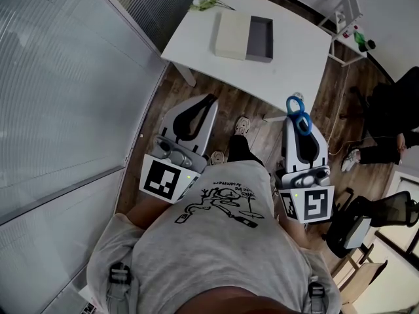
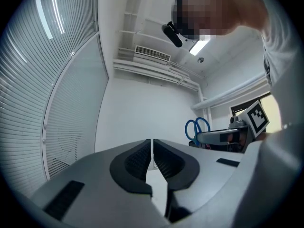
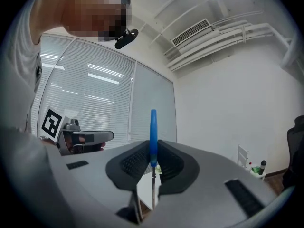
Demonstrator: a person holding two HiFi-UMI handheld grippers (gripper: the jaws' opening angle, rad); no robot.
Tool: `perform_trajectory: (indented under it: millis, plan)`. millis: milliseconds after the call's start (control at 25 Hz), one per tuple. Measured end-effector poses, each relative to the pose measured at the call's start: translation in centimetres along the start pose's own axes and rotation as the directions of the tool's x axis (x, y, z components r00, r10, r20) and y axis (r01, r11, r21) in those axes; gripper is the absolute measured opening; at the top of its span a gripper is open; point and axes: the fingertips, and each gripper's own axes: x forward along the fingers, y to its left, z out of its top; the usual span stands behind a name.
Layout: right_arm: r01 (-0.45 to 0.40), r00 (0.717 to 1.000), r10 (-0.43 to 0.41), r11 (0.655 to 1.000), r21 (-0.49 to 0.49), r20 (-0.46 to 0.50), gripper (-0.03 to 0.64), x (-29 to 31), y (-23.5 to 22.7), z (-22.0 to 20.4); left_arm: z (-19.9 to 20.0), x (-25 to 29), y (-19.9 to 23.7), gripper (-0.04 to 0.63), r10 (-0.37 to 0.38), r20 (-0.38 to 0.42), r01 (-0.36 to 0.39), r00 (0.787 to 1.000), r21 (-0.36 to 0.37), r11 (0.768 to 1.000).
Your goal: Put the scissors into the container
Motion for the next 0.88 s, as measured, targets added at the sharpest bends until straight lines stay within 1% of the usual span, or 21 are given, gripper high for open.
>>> perform_trajectory:
  millis: [120,320,440,520,640,720,800,880]
  plan:
    - [-0.007,1.0,0.007,1.0,0.004,-0.005,0.051,1.6,-1.5,-0.2,0.0,2.0,0.7,0.031,0.003,0.007,-0.003,1.0,0.007,1.0]
    - [-0.018,1.0,0.018,1.0,0.013,-0.01,0.051,4.4,-4.8,-0.2,-0.4,6.1,1.7,0.031,0.009,-0.017,-0.009,1.0,0.011,1.0]
    - [-0.025,1.0,0.025,1.0,0.016,-0.011,0.051,6.2,-6.9,-0.2,-0.2,8.7,2.3,0.031,0.012,0.006,-0.012,1.0,0.018,1.0]
    - [-0.031,0.999,0.032,0.999,0.016,-0.012,0.051,7.3,-8.0,-0.3,-0.3,10.3,2.8,0.031,0.014,0.008,-0.015,1.0,0.02,1.0]
    - [-0.038,0.999,0.038,0.999,0.018,-0.012,0.051,8.5,-9.9,-0.4,-1.2,12.4,2.8,0.031,0.014,-0.041,-0.014,0.999,0.011,1.0]
    - [-0.042,0.999,0.042,0.999,0.022,-0.011,0.051,9.2,-11.3,-0.4,-1.5,13.9,2.6,0.031,0.013,-0.06,-0.013,0.998,0.007,1.0]
    - [-0.048,0.999,0.048,0.998,0.03,-0.012,0.051,10.0,-12.8,-0.4,-1.5,15.5,2.5,0.031,0.017,-0.065,-0.017,0.998,0.007,1.0]
    - [-0.052,0.999,0.052,0.998,0.035,-0.013,0.051,10.9,-14.2,-0.4,-1.2,17.2,2.9,0.031,0.022,-0.05,-0.021,0.999,0.015,1.0]
